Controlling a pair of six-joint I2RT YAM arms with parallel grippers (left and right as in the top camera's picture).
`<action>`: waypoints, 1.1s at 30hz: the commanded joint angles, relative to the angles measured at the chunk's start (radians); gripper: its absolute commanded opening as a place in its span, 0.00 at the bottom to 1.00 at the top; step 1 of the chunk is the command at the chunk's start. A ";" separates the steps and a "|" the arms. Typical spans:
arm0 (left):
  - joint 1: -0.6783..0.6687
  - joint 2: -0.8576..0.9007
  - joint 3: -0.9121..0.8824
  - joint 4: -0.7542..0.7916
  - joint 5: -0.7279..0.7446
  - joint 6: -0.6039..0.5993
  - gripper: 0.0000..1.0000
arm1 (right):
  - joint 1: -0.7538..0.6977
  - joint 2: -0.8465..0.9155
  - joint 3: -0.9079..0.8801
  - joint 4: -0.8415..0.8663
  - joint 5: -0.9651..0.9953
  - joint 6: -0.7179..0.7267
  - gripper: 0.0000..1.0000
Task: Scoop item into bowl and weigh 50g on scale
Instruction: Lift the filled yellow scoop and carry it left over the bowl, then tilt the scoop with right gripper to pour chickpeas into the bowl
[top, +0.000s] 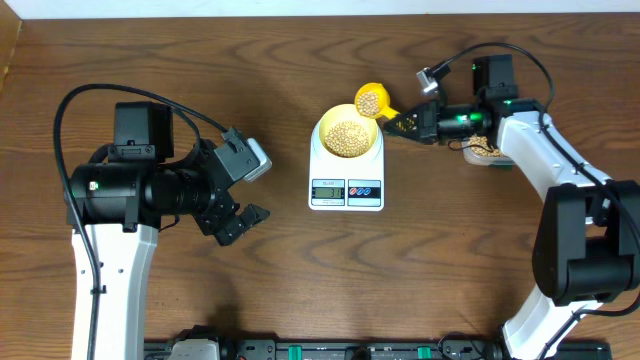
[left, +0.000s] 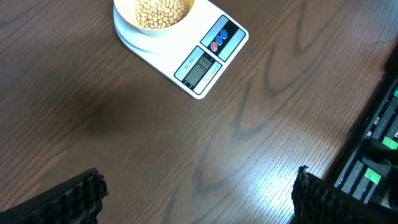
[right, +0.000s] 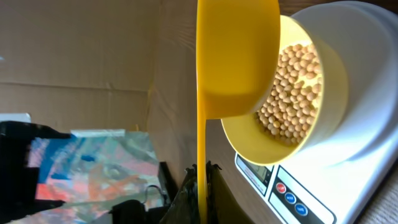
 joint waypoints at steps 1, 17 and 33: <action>0.000 -0.003 -0.002 -0.003 0.016 0.016 0.98 | 0.042 0.005 0.026 0.011 0.057 0.003 0.01; 0.000 -0.003 -0.002 -0.003 0.016 0.016 0.98 | 0.136 -0.091 0.034 0.000 0.346 -0.019 0.01; 0.000 -0.003 -0.002 -0.003 0.016 0.016 0.98 | 0.251 -0.168 0.046 -0.109 0.662 -0.085 0.01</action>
